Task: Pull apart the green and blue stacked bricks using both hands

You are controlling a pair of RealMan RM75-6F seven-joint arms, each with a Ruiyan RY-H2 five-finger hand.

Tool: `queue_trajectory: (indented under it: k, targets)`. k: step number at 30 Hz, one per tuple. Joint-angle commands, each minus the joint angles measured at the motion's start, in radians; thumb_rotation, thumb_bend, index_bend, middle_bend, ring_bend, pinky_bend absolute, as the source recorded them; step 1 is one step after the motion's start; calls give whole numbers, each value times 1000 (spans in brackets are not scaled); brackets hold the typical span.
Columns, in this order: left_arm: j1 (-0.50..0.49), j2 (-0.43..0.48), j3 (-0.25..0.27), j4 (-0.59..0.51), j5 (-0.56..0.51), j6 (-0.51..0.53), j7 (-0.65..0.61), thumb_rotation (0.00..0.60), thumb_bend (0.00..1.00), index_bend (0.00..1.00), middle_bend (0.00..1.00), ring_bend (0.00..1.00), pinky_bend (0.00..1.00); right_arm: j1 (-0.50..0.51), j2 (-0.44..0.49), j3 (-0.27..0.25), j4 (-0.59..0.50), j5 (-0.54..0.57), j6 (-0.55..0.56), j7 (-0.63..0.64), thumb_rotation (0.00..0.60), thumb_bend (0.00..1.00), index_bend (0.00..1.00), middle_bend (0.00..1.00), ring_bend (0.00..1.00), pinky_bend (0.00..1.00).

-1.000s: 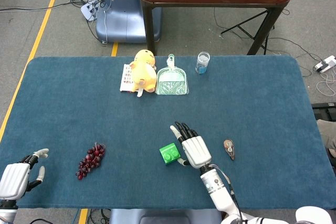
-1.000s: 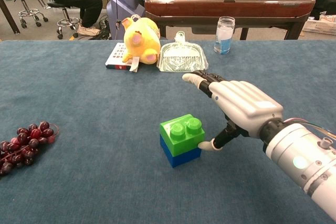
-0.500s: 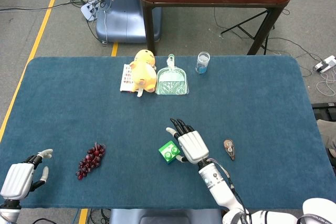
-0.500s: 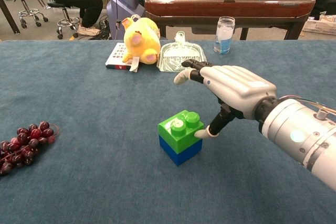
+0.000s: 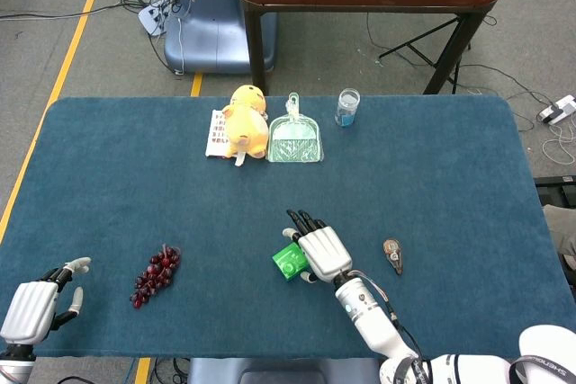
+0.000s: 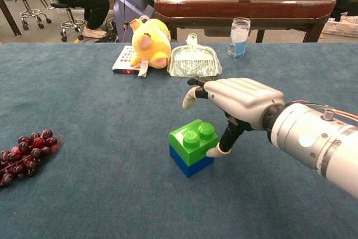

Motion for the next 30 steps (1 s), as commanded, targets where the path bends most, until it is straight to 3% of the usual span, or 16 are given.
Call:
queue_trajectory:
  k: [1, 9, 20, 30]
  targets:
    - [0, -1, 0, -1, 0, -1, 1, 600, 556, 300, 349, 408, 646, 14, -3, -7, -3, 19, 6, -11, 600, 0, 266, 34, 0, 213]
    - [-1, 0, 3, -14, 5, -1, 3, 600, 556, 306, 349, 408, 645, 44, -15, -14, 0, 81, 19, -20, 600, 50, 313, 34, 0, 211]
    - [0, 2, 10, -30, 10, -5, 5, 600, 556, 307, 349, 408, 646, 76, -30, -21, 6, 156, 36, -8, 600, 236, 463, 68, 0, 193]
    - [-7, 12, 3, -66, -1, -17, -20, 600, 556, 307, 349, 410, 649, 67, 9, -16, -46, 127, 87, 63, 600, 249, 601, 121, 0, 193]
